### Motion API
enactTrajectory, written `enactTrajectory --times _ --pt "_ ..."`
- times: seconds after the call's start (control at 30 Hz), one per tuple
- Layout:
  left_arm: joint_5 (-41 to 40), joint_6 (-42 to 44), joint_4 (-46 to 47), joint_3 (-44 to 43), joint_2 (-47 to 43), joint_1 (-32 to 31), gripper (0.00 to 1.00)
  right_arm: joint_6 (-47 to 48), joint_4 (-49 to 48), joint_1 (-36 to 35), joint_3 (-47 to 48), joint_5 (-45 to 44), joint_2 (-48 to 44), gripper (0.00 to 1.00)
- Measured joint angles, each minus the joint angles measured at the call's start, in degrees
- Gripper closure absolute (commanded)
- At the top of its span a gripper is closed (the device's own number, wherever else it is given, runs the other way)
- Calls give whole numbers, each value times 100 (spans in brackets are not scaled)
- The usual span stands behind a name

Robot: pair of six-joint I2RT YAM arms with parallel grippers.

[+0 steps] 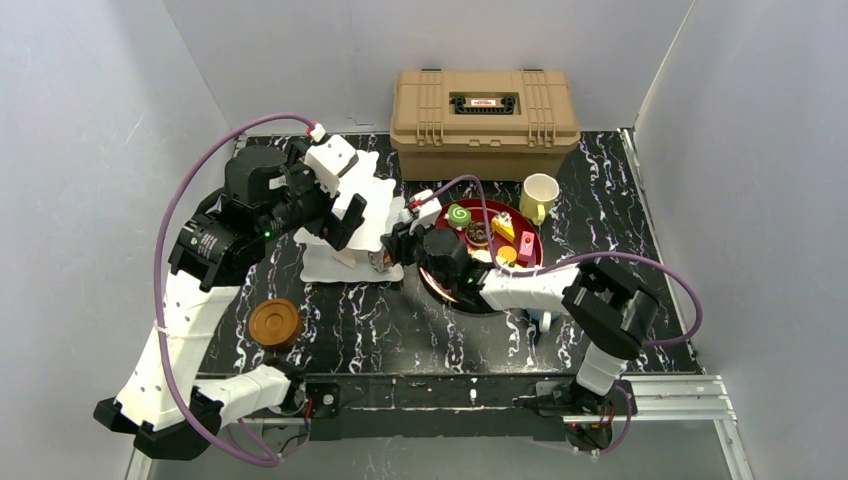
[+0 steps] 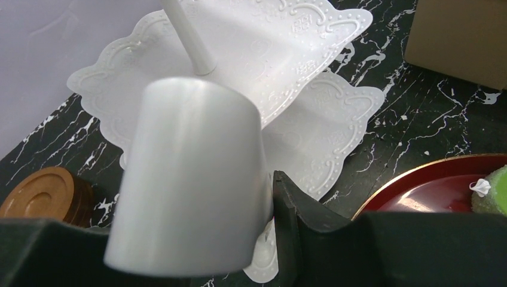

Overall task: Serve the afternoon tea
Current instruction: Place the desert on the desert table.

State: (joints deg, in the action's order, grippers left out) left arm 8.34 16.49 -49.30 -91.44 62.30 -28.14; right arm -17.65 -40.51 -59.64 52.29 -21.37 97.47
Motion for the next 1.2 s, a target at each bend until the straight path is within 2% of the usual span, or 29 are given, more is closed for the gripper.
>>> enactTrajectory --times 0.4,0.57,0.9,1.07,1.2 --pt "-2 -2 0 0 0 0 2 -9 -81 -28 -2 -17 9 49" --pt "-2 -2 0 9 0 0 2 -26 -118 -35 -2 76 4 44" --pt "0 -2 0 22 0 0 2 -15 -116 -39 -109 72 -190 48" --pt "0 -2 2 22 0 0 2 52 136 -39 -249 7 -765 48" --pt "15 -4 0 22 0 0 2 157 452 -39 -439 -98 -1572 47"
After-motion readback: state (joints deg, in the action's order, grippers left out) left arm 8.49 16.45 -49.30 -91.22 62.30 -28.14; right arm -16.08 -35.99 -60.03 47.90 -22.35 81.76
